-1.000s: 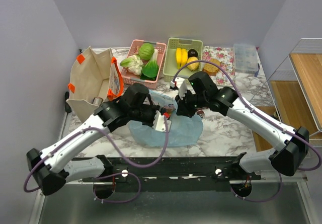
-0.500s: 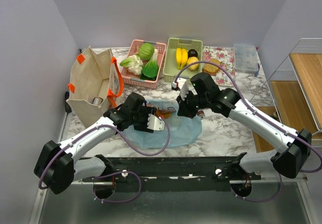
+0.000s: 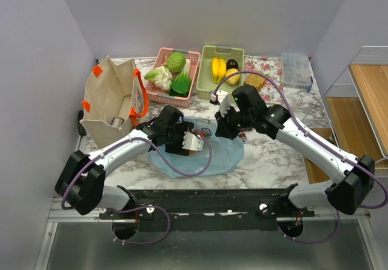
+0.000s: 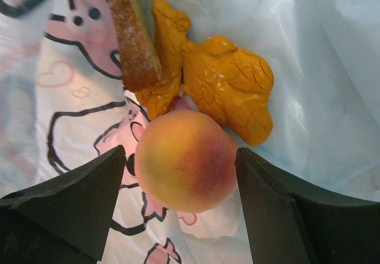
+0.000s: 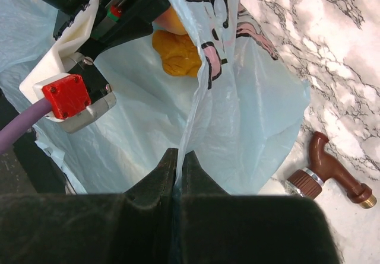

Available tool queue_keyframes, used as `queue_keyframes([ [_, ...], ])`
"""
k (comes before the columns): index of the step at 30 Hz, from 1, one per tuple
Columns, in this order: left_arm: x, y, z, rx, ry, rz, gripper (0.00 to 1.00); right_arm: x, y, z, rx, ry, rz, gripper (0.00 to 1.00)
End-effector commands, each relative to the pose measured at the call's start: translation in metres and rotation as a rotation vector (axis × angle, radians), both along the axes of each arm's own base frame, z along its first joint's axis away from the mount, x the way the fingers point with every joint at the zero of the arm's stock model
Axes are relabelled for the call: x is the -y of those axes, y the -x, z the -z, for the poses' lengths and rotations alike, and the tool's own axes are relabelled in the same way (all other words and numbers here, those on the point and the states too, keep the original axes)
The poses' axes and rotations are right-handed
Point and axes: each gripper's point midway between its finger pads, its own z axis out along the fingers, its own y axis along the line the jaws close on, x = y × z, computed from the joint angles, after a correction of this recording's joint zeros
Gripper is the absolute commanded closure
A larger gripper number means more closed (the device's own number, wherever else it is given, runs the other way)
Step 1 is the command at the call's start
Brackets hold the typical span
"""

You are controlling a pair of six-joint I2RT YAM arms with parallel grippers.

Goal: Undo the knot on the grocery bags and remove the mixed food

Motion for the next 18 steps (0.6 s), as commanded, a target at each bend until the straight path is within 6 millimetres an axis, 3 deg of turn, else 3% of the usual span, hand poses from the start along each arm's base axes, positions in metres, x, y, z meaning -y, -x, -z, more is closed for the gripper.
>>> queue_keyframes([
  [1,-0.019,0.008,0.022,-0.058,-0.095,0.006,0.22,-0.002,-0.010,-0.003,0.014,-0.015,0.028,0.99],
  [7,-0.021,-0.001,0.041,-0.136,-0.157,-0.066,0.19,0.001,-0.006,0.007,-0.001,0.006,0.015,0.99],
  [10,-0.022,-0.001,0.045,-0.142,-0.177,-0.068,0.26,0.002,-0.006,0.010,-0.005,0.016,0.015,0.99],
  [11,-0.022,0.000,0.043,-0.138,-0.178,-0.064,0.34,0.002,-0.006,0.010,-0.005,0.017,0.015,0.99],
  [15,-0.008,0.010,0.008,-0.124,-0.076,-0.027,0.61,0.002,-0.006,0.011,-0.005,0.018,0.014,0.99],
  [18,0.006,0.035,-0.034,-0.111,0.041,0.080,0.69,0.002,-0.005,0.013,-0.008,0.018,0.012,0.99],
])
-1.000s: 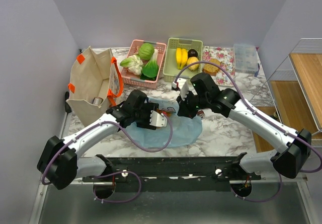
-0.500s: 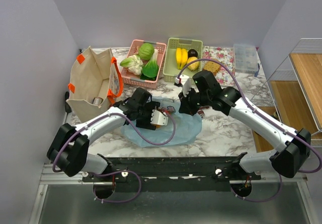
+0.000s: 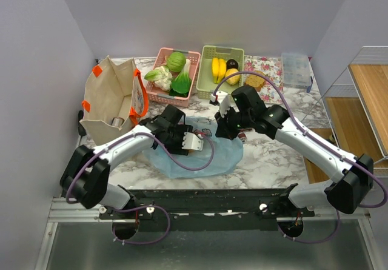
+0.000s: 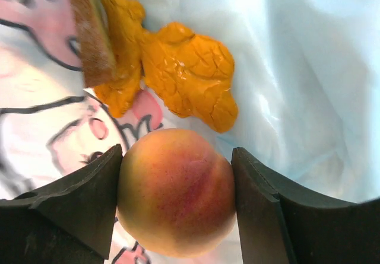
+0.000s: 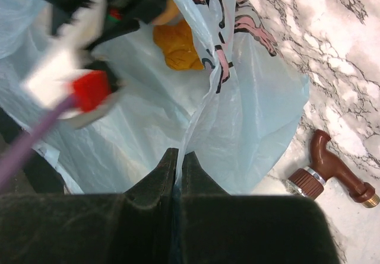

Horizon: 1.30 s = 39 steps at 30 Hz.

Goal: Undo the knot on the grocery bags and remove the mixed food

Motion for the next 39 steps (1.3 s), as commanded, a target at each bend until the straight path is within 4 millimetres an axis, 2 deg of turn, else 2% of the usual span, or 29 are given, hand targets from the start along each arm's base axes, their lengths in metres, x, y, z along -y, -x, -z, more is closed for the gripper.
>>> queue_keyframes([
  [1,0.028,0.037,-0.077,0.024,0.217,0.152,0.70,0.001,-0.002,0.008,0.000,0.011,0.000,0.99],
  [4,0.041,0.061,-0.119,0.057,0.349,0.246,0.72,0.000,-0.003,0.008,-0.003,0.007,-0.002,1.00],
  [9,0.057,0.084,-0.176,0.110,0.506,0.329,0.73,-0.001,-0.003,0.010,-0.009,0.006,-0.004,0.99],
  [12,0.067,0.097,-0.226,0.156,0.634,0.346,0.73,0.000,-0.003,0.012,-0.010,0.012,-0.002,0.99],
  [14,0.072,0.099,-0.268,0.188,0.752,0.310,0.73,0.001,-0.002,0.013,-0.012,0.014,-0.001,0.99],
  [16,0.073,0.085,-0.311,0.234,0.858,0.205,0.74,0.003,-0.001,0.014,-0.010,0.019,0.001,0.99],
  [19,0.068,0.035,-0.366,0.261,0.976,0.009,0.74,0.006,0.002,0.017,-0.013,0.025,0.004,0.99],
  [21,0.066,-0.006,-0.388,0.233,1.007,-0.115,0.74,0.008,0.005,0.020,-0.017,0.024,-0.003,0.99],
  [22,0.068,-0.028,-0.390,0.207,1.007,-0.168,0.73,0.008,0.007,0.020,-0.016,0.023,-0.013,0.99],
  [23,0.071,-0.042,-0.398,0.205,1.013,-0.185,0.73,0.010,0.008,0.022,-0.014,0.027,-0.016,0.99],
  [25,0.082,-0.072,-0.396,0.213,0.992,-0.196,0.71,0.013,0.007,0.023,-0.007,0.037,-0.005,0.99],
  [27,0.096,-0.103,-0.387,0.226,0.968,-0.206,0.70,0.015,0.005,0.020,0.007,0.038,0.010,0.99],
  [31,0.125,-0.174,-0.349,0.208,0.919,-0.267,0.69,0.018,0.005,0.014,0.021,0.033,0.007,0.99],
  [32,0.130,-0.188,-0.347,0.218,0.918,-0.277,0.69,0.020,0.006,0.015,0.023,0.040,0.000,0.99],
  [33,0.137,-0.204,-0.332,0.207,0.899,-0.292,0.69,0.022,0.007,0.016,0.026,0.045,-0.003,0.99],
  [34,0.141,-0.216,-0.329,0.219,0.896,-0.302,0.68,0.024,0.007,0.019,0.026,0.055,-0.003,0.99],
  [37,0.151,-0.257,-0.290,0.239,0.845,-0.344,0.68,0.027,0.008,0.021,0.037,0.059,-0.002,0.99],
  [39,0.155,-0.276,-0.262,0.241,0.815,-0.367,0.68,0.027,0.008,0.019,0.041,0.049,0.001,0.99],
])
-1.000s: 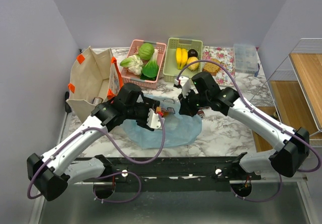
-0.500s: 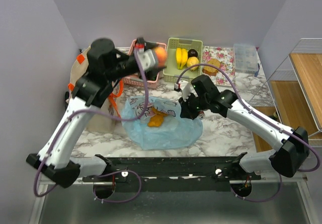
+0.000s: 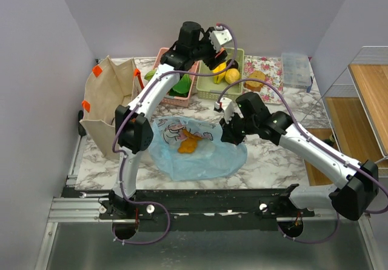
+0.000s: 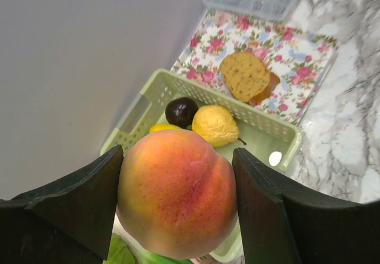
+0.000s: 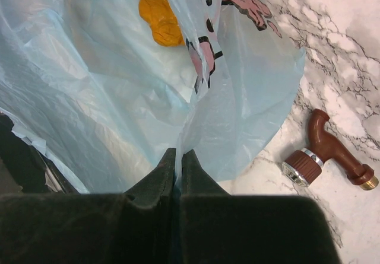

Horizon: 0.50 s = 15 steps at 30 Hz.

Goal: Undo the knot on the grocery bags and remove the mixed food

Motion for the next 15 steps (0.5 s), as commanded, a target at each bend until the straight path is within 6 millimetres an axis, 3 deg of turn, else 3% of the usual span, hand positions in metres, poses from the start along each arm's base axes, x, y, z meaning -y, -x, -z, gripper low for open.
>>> queue_keyframes([
  [1,-0.001,-0.041,0.033,0.015,-0.044,-0.086,0.67,0.007,-0.001,-0.001,0.025,0.007,0.010,0.99],
  [7,0.001,-0.064,0.103,-0.026,-0.144,-0.112,0.64,0.008,-0.001,-0.003,0.036,0.008,0.004,0.99],
  [10,-0.003,-0.067,0.124,-0.048,-0.179,-0.121,0.59,0.008,-0.003,-0.004,0.044,0.013,0.003,0.99],
  [15,-0.006,-0.062,0.124,-0.072,-0.155,-0.133,0.23,0.005,-0.003,-0.003,0.036,0.015,-0.011,0.99],
])
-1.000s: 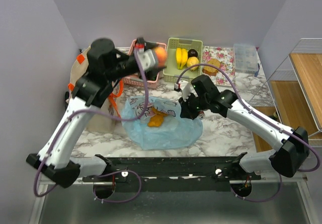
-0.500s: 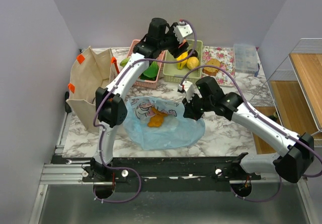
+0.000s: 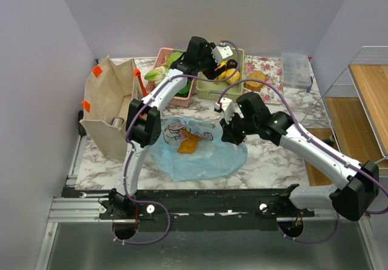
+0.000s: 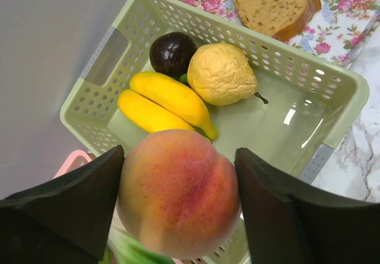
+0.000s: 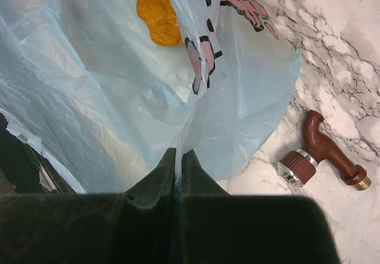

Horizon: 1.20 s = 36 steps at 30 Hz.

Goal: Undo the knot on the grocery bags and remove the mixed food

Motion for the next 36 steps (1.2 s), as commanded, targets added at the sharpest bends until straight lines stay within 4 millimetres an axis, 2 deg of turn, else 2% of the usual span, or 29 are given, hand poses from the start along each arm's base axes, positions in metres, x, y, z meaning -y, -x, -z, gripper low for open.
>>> queue_keyframes([
  [1,-0.005,0.000,-0.022,0.032,0.036,-0.033,0.15,0.002,-0.003,-0.004,0.022,0.006,-0.007,0.99],
  [4,-0.007,0.008,-0.041,0.011,0.074,-0.039,0.03,-0.001,-0.005,-0.007,0.027,0.000,-0.014,1.00],
  [6,-0.010,0.014,-0.058,-0.002,0.108,-0.052,0.02,-0.003,-0.006,-0.010,0.033,-0.008,-0.023,0.99],
  [8,-0.017,0.019,-0.080,-0.009,0.156,-0.078,0.01,-0.005,-0.006,-0.012,0.038,-0.015,-0.033,0.99],
  [11,-0.037,0.035,-0.130,0.014,0.243,-0.114,0.01,-0.006,-0.007,-0.013,0.039,-0.023,-0.037,0.99],
  [12,-0.045,0.047,-0.155,0.033,0.293,-0.122,0.01,-0.007,-0.006,-0.013,0.037,-0.028,-0.038,0.99],
  [13,-0.052,0.059,-0.166,0.027,0.333,-0.117,0.01,-0.008,-0.007,-0.013,0.036,-0.032,-0.035,0.99],
  [14,-0.060,0.080,-0.193,0.051,0.392,-0.096,0.02,-0.009,-0.007,-0.013,0.033,-0.037,-0.030,0.99],
  [15,-0.064,0.100,-0.197,0.043,0.416,-0.069,0.02,-0.010,-0.008,-0.013,0.030,-0.044,-0.024,0.99],
  [16,-0.071,0.125,-0.215,0.078,0.437,-0.037,0.03,-0.010,-0.008,-0.014,0.027,-0.052,-0.017,0.99],
  [17,-0.075,0.149,-0.214,0.081,0.433,0.006,0.05,-0.011,-0.008,-0.016,0.026,-0.060,-0.014,0.99],
  [18,-0.081,0.175,-0.225,0.118,0.433,0.045,0.06,-0.013,-0.009,-0.017,0.022,-0.070,-0.007,0.99],
  [20,-0.094,0.222,-0.218,0.154,0.398,0.111,0.10,-0.015,-0.009,-0.020,0.015,-0.092,0.003,0.99],
  [21,-0.103,0.247,-0.222,0.185,0.391,0.138,0.13,-0.017,-0.008,-0.022,0.009,-0.106,0.002,0.99],
  [23,-0.114,0.289,-0.204,0.185,0.345,0.205,0.19,-0.020,-0.007,-0.023,-0.002,-0.121,-0.003,0.99],
  [25,-0.120,0.328,-0.174,0.160,0.257,0.284,0.24,-0.022,-0.006,-0.021,-0.014,-0.125,-0.007,0.99],
  [28,-0.126,0.371,-0.113,0.115,0.113,0.373,0.37,-0.025,-0.005,-0.021,-0.031,-0.137,-0.007,0.99],
  [30,-0.126,0.389,-0.080,0.087,0.074,0.383,0.45,-0.028,-0.004,-0.024,-0.044,-0.158,-0.008,0.99],
  [32,-0.123,0.393,-0.056,0.070,0.060,0.343,0.47,-0.031,0.000,-0.026,-0.068,-0.178,-0.015,0.99],
  [36,-0.119,0.379,-0.015,-0.028,0.058,0.204,0.43,-0.037,0.010,-0.029,-0.121,-0.208,-0.049,0.99],
])
